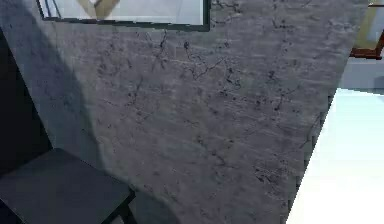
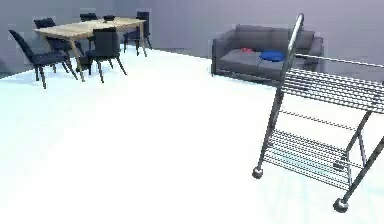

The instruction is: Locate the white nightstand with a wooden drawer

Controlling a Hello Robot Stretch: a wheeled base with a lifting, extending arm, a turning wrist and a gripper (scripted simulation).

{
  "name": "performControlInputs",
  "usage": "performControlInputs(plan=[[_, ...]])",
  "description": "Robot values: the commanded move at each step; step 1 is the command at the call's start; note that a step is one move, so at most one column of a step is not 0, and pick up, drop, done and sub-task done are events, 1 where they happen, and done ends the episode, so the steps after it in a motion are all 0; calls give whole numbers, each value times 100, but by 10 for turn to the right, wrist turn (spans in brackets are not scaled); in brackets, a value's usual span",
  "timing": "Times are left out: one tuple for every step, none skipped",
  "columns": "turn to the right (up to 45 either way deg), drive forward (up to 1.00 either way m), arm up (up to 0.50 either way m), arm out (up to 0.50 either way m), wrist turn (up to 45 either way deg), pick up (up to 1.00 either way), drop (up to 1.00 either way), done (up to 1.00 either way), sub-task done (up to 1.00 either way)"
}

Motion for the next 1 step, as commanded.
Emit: performControlInputs(plan=[[450,0,0,0,0,0,0,0,0]])
